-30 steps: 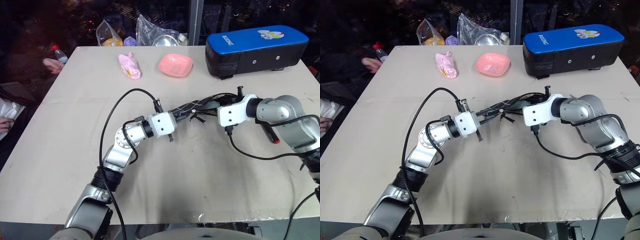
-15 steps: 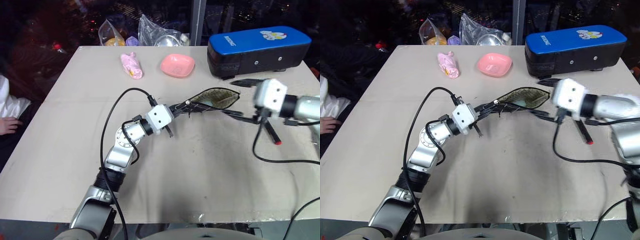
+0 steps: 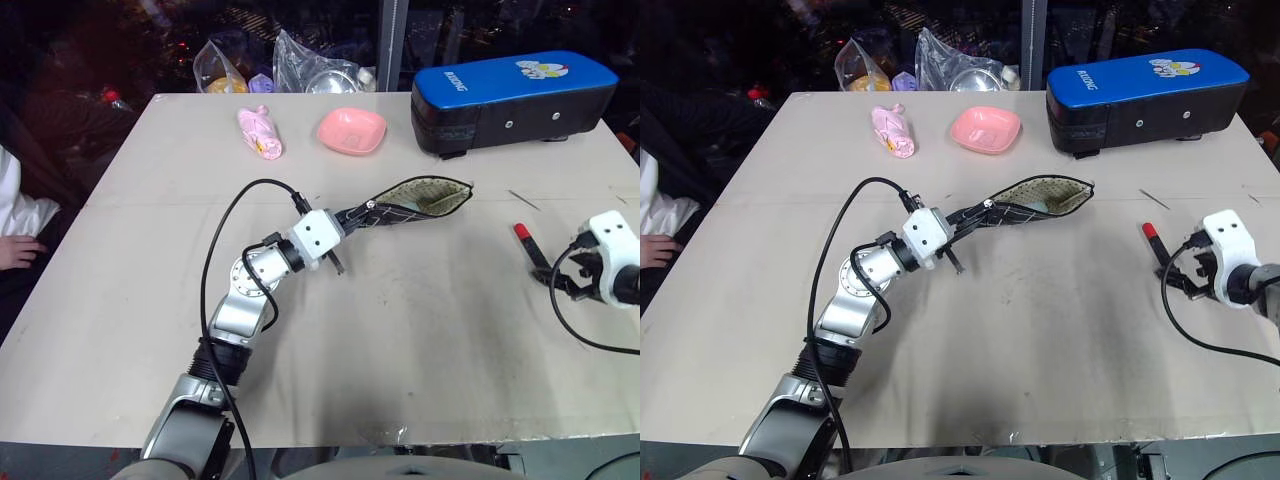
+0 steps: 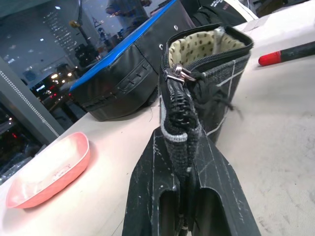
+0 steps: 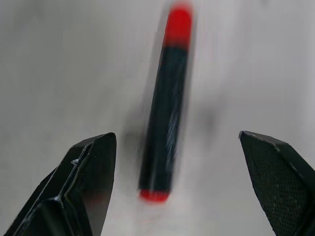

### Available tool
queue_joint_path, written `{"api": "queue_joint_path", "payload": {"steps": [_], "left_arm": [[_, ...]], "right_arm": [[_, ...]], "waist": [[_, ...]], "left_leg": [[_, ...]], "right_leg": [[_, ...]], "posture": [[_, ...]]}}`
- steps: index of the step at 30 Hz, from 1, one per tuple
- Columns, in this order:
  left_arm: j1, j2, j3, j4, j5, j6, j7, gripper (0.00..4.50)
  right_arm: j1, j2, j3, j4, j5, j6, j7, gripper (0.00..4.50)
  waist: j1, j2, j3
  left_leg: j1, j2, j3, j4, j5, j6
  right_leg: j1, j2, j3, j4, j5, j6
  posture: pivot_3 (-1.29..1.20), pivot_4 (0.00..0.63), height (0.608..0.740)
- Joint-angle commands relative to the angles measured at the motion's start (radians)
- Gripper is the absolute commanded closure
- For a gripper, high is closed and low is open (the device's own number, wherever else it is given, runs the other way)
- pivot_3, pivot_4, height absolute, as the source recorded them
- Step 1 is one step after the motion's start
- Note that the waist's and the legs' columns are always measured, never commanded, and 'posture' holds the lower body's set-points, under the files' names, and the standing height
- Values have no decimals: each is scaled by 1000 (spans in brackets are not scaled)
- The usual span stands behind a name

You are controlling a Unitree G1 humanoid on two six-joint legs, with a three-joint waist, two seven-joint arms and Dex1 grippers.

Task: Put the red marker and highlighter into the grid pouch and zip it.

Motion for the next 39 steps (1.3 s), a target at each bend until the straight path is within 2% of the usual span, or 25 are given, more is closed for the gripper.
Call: {"api": "queue_joint_path", "payload": {"steps": [1, 3, 5, 6, 9, 10, 13, 18, 20, 23, 26, 30, 34, 39], "left_arm": [[-9, -8, 1, -20, -3, -24, 11, 4500], [-8, -10, 1, -19, -1, -25, 11, 4500], [-7, -10, 3, -19, 0, -26, 10, 4500], [-7, -9, 3, -18, 0, -26, 9, 4500], [-6, -8, 3, -16, 1, -27, 8, 4500], [-6, -6, 1, -15, 4, -29, 5, 4500], [-7, 1, -6, -9, 16, -35, 0, 4500], [-9, -6, -10, 0, 28, -42, 10, 4500], [-11, -8, -13, 4, 30, -43, 13, 4500], [-14, -15, -18, 7, 34, -44, 15, 4500], [-15, -20, -23, 12, 37, -49, 16, 4500], [-20, -26, -37, 16, 45, -64, 12, 4500], [-25, -30, -52, 20, 59, -82, 9, 4500], [-40, -33, -68, 23, 75, -98, 7, 4500]], "right_arm": [[9, 9, -28, -42, 26, 37, -19, 694], [22, 10, -23, -46, 23, 38, -29, 1258], [18, 10, -30, -38, 16, 13, -41, 2301], [13, 1, -31, -34, 15, -1, -37, 2579], [-3, -20, -36, -37, 36, -5, -14, 4016], [-13, -36, -35, -60, 56, -24, 22, 4240], [-44, -72, -18, -102, 63, -139, 86, 4240], [-91, -153, 45, -98, -70, -668, 215, 4240], [-107, -191, 74, -84, -105, -813, 281, 4240], [-162, -217, 121, -73, -134, -897, 326, 4240], [-225, -264, 207, -22, -268, -1057, 347, 4240], [-337, -271, 304, 58, -418, -1135, 325, 4240], [-473, -239, 413, 127, -563, -1238, 317, 4240], [-588, -135, 512, 135, -608, -1300, 346, 4240]], "waist": [[-1, 0, 0], [0, 0, 0], [-1, 0, 0], [-1, 0, 0], [0, 0, 0], [0, 0, 0], [-2, 0, 0], [-3, 0, 0], [-1, 0, 0], [-2, 0, 0], [-2, 0, 0], [-3, 0, 0], [-3, 0, 0], [-3, 0, 0]], "left_leg": [[0, 0, 0, 0, 0, 0], [0, 0, 0, 0, 0, 0], [0, 0, 0, 0, 0, 0], [0, 0, 0, 0, 0, 0], [0, 0, 0, 0, 0, 0], [0, 0, 0, 0, 0, 0], [0, 0, 0, 0, 0, 0], [1, 0, 0, 0, 0, 0], [0, 0, 0, 0, 0, 0], [0, 0, 0, 0, 0, 0], [0, 0, 1, 1, 0, 0], [1, 0, 1, 1, 0, -1], [0, 0, 1, 0, 2, -4], [0, 0, 1, 0, 3, -5]], "right_leg": [[0, 0, 0, 0, 0, 0], [0, 1, 0, 0, 0, 0], [0, 1, -1, 0, 0, 0], [0, 1, -1, 0, 0, 0], [0, 1, -1, 0, 0, 0], [0, 1, -2, 0, 0, 0], [0, 1, -4, 0, 0, 0], [0, 2, -6, 0, 0, 1], [0, 3, -6, 0, 0, 1], [1, 2, -6, -1, 0, 1], [1, 1, -5, -1, 0, 1], [0, 1, -5, -1, 0, 1], [-1, 1, -4, -1, 0, 1], [-1, 1, -3, -1, 0, 1]], "posture": [[0, 150, 734], [0, 150, 734], [0, 150, 734], [0, 150, 734], [0, 150, 734], [0, 150, 734], [0, 150, 734], [0, 150, 734], [0, 150, 734], [0, 150, 734], [0, 150, 734], [0, 150, 734], [0, 150, 734], [0, 150, 734]]}}
